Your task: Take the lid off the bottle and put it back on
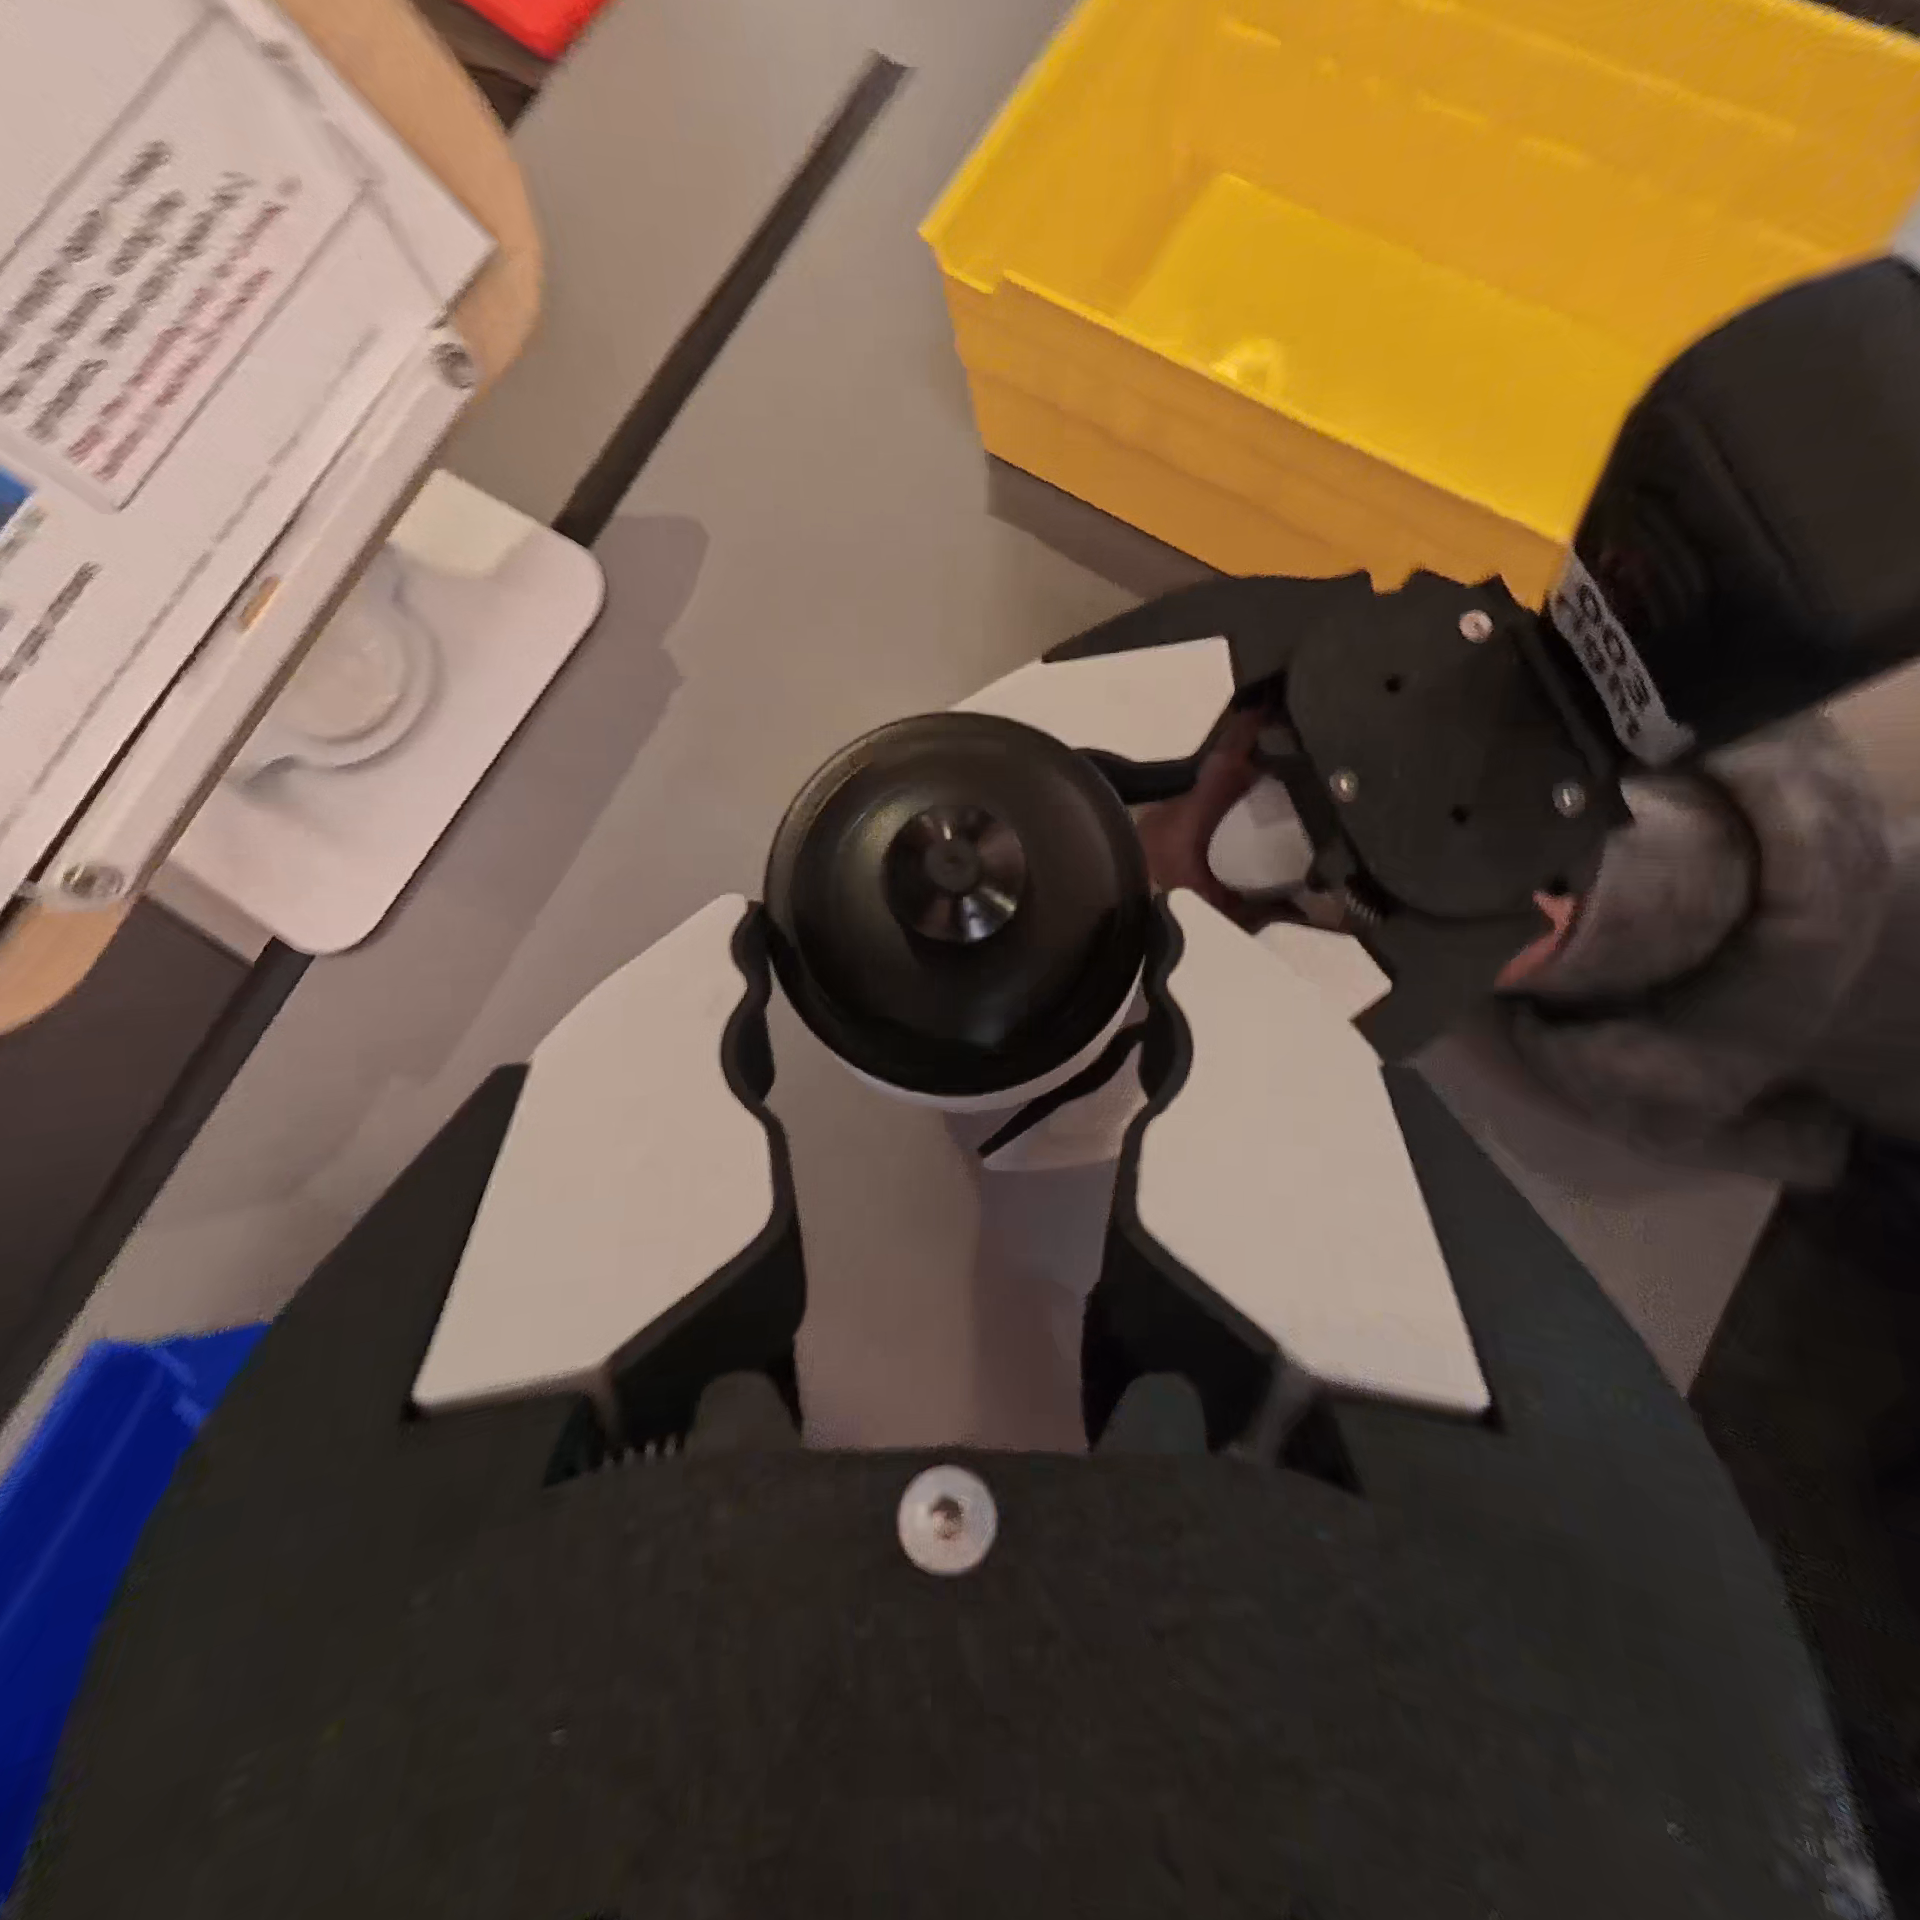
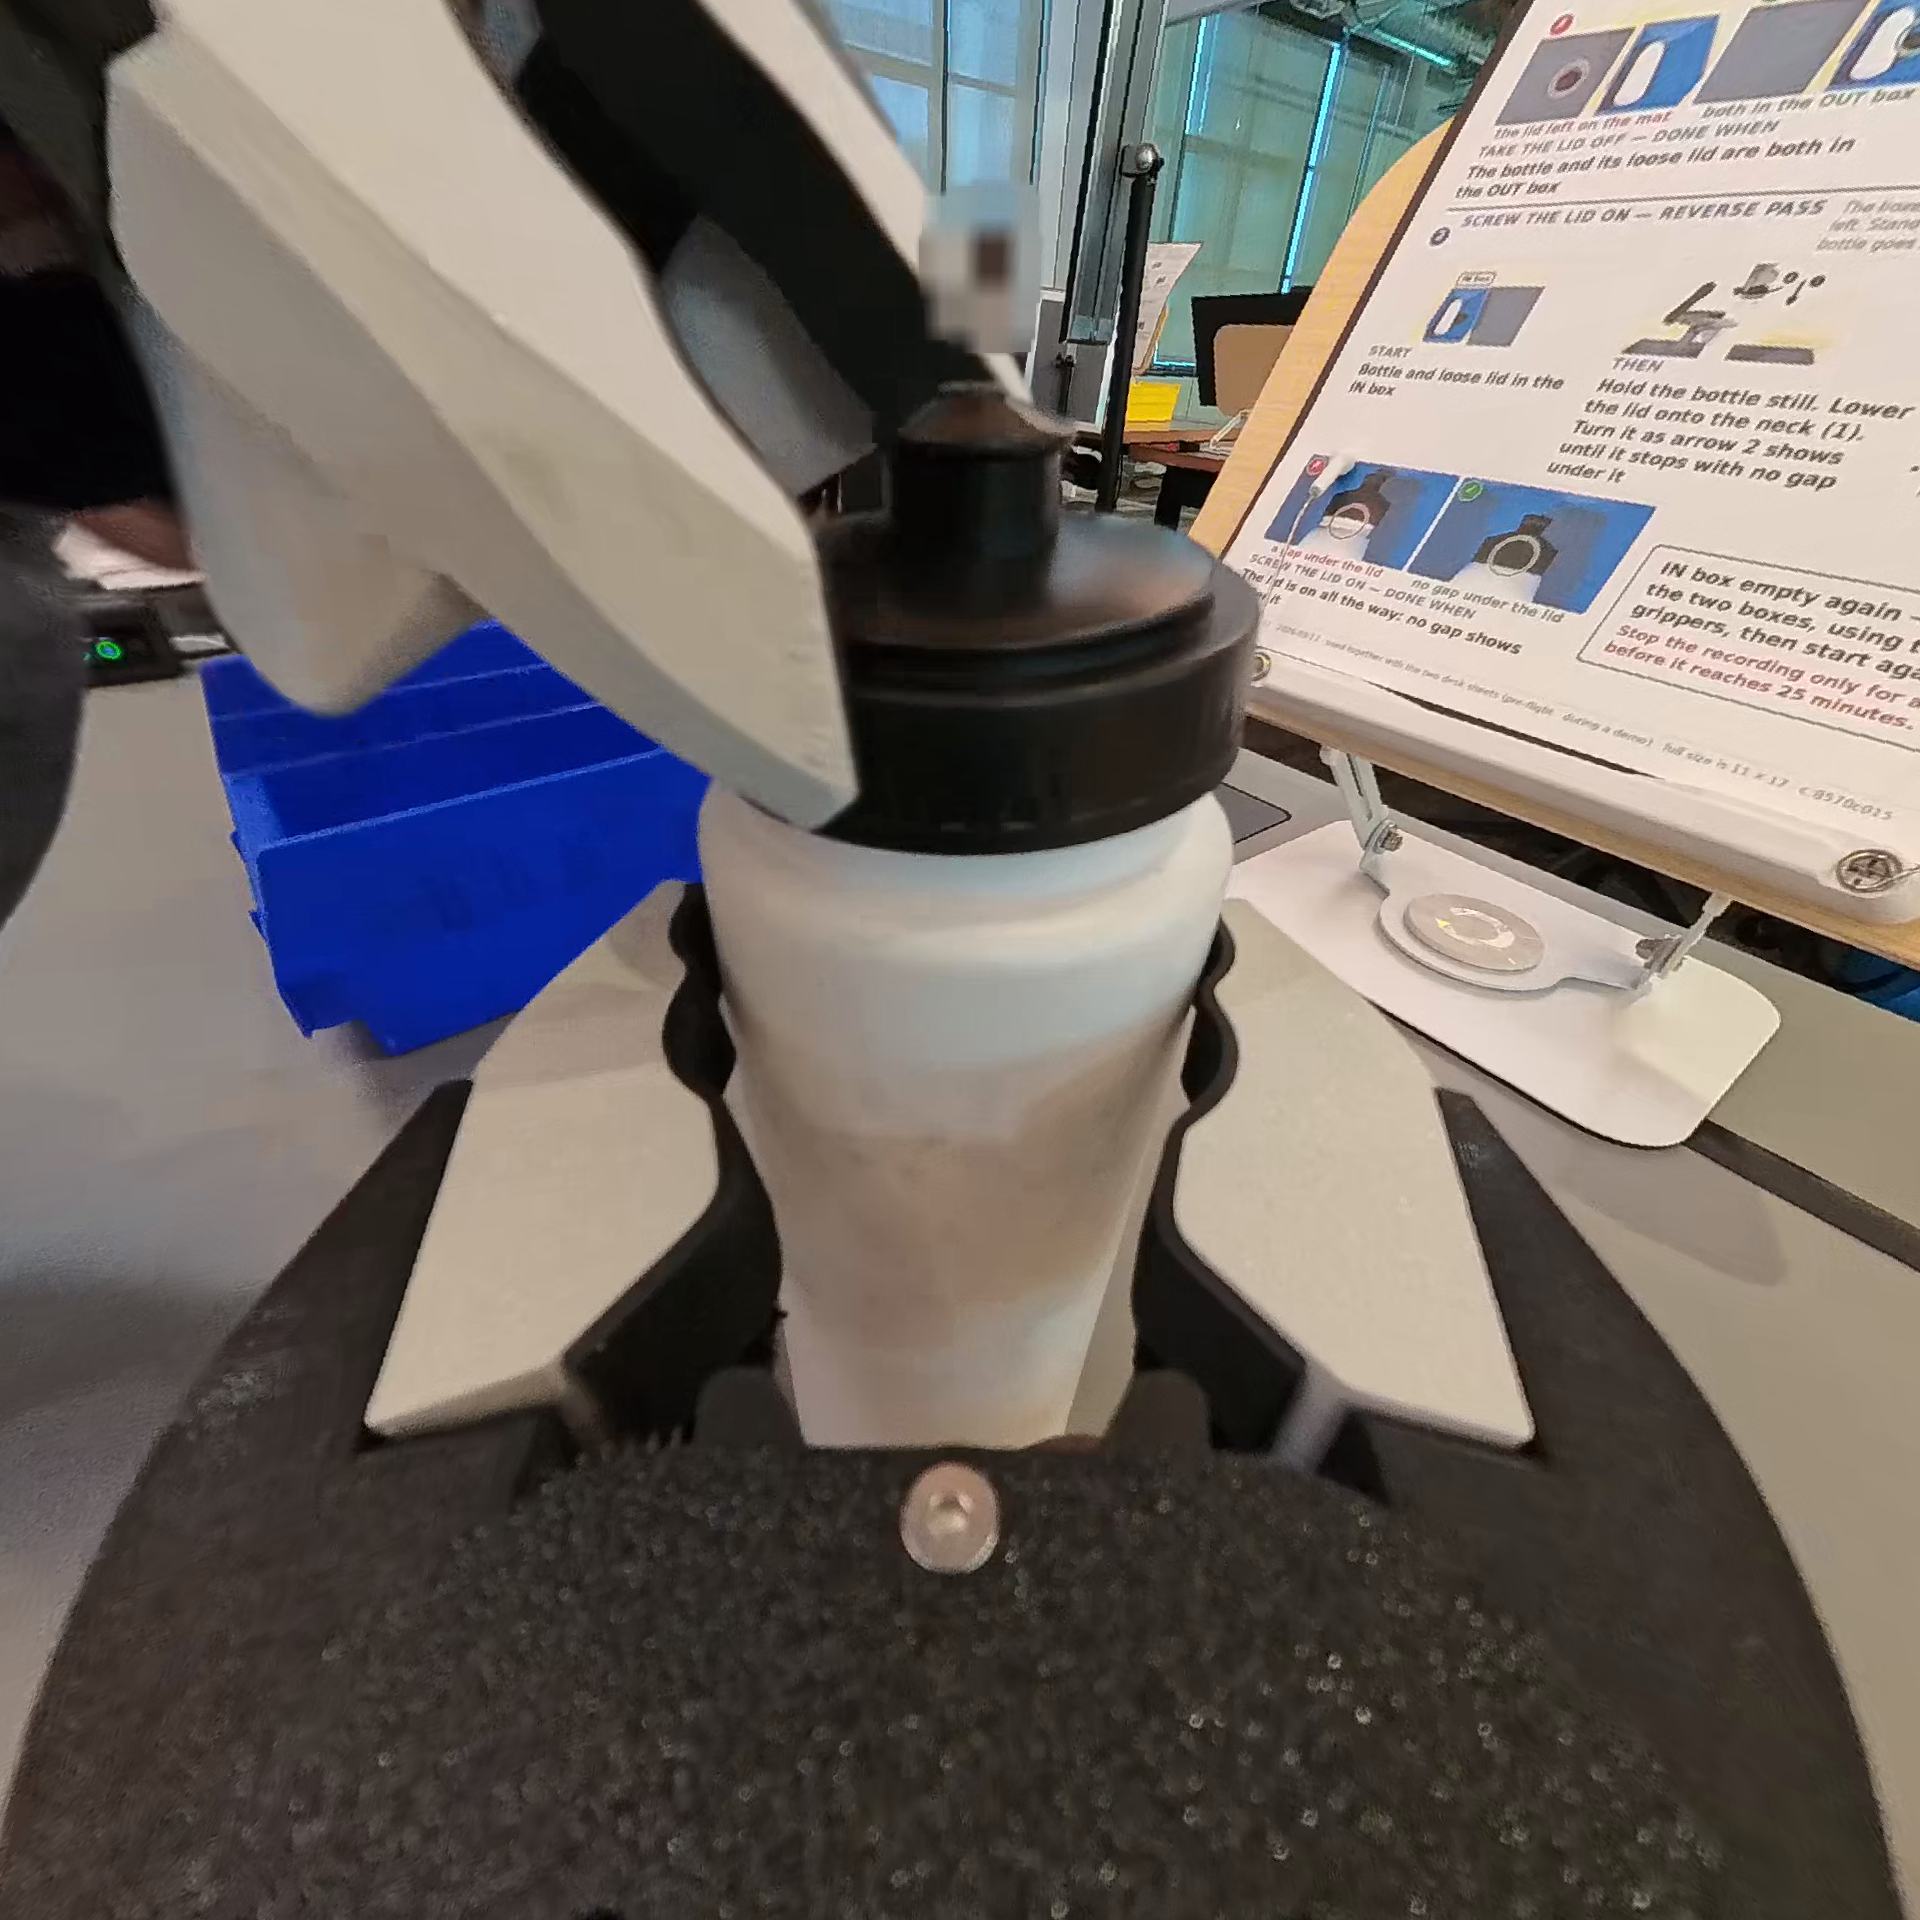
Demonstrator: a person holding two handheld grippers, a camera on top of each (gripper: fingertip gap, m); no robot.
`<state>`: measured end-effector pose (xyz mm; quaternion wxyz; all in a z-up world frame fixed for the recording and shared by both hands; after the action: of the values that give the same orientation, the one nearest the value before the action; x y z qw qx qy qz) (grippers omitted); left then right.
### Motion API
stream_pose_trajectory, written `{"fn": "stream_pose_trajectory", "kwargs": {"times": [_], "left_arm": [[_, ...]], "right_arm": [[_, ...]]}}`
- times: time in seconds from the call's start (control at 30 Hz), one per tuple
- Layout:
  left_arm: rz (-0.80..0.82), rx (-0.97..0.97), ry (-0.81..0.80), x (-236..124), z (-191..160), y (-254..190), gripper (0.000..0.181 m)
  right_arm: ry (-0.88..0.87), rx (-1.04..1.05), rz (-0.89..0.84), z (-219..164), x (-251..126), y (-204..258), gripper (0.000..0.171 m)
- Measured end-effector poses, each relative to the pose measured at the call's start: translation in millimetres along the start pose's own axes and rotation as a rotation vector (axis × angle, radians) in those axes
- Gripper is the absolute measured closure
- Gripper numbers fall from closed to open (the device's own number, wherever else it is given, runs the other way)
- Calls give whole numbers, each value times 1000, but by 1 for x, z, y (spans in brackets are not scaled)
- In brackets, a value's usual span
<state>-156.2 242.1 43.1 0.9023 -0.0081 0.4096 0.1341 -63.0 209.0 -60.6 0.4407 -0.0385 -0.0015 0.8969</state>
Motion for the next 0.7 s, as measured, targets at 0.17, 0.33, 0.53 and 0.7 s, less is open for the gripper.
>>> {"fn": "stream_pose_trajectory", "kwargs": {"times": [0.17,0.33,0.53,0.7], "left_arm": [[-242,303,120,1,10,19,113],[-411,520,173,6,19,30,113],[-380,422,129,5,15,27,112],[-173,100,-144,-5,4,15,85]], "right_arm": [[-6,-2,12,0,1,1,84],[-11,3,5,-1,0,1,84],[-7,2,10,0,0,0,84],[7,-4,-3,0,0,1,84]]}}
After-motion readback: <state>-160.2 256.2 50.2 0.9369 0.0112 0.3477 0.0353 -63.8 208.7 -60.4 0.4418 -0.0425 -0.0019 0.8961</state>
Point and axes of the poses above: each gripper's, where its closed fingertips meet, x out along the fingers, z out of its top, y = z × x across the jaws, the point moved 9 cm from there along -x, back along the fingers, and after that the axes turned 1 degree about z, right-handed, at the moved point
